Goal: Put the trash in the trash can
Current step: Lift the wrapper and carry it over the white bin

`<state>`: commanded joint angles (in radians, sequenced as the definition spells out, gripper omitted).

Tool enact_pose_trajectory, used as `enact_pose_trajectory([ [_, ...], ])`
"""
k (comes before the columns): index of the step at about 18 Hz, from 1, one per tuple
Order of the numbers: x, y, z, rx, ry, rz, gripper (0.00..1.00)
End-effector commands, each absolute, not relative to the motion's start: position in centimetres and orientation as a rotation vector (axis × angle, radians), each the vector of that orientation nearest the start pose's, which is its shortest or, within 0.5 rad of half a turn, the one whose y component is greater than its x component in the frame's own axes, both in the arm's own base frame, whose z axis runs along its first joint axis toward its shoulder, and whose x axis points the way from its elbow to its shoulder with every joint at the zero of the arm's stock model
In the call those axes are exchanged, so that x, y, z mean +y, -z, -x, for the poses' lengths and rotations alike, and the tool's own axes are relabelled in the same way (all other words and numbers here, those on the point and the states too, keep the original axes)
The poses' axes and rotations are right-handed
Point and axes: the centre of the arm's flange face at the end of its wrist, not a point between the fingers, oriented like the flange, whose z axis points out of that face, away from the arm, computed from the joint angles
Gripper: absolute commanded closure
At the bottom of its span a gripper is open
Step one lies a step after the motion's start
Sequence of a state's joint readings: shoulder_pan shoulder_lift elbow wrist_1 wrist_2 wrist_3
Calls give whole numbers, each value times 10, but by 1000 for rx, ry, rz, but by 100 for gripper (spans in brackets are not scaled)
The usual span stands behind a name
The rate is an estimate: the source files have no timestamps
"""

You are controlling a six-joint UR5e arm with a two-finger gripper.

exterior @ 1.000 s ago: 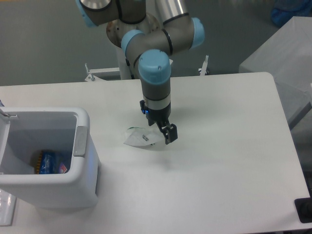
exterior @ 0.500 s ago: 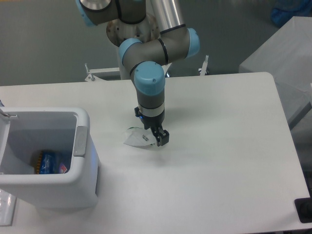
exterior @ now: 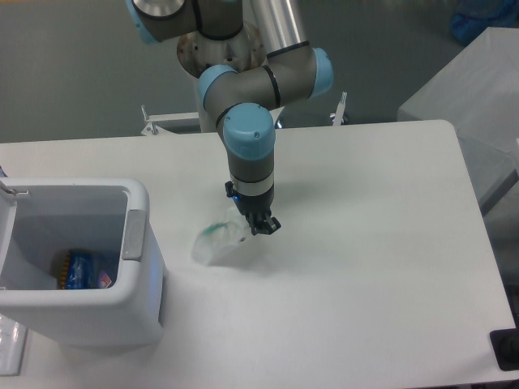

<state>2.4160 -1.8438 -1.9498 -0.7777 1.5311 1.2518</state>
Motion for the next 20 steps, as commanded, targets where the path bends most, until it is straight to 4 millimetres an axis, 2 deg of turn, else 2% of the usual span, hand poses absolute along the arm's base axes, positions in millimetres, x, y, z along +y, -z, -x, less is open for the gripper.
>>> enact_pose_trajectory([
  [3,448,-265,328,533,-123,2912,100],
  [5,450,-274,332,444,-90,2855,100],
  [6,452,-284,341,342,-86,2828,100],
  [9,468,-330,364,105,-73,2705,100],
  [12,480,-366,377,-51,-63,2612,100],
  [16,495,-430,394,-259,-64,2478,100],
  [18,496,-464,408,-379,-44,2390,100],
  [20,500,-491,411,-475,-18,2326,100],
])
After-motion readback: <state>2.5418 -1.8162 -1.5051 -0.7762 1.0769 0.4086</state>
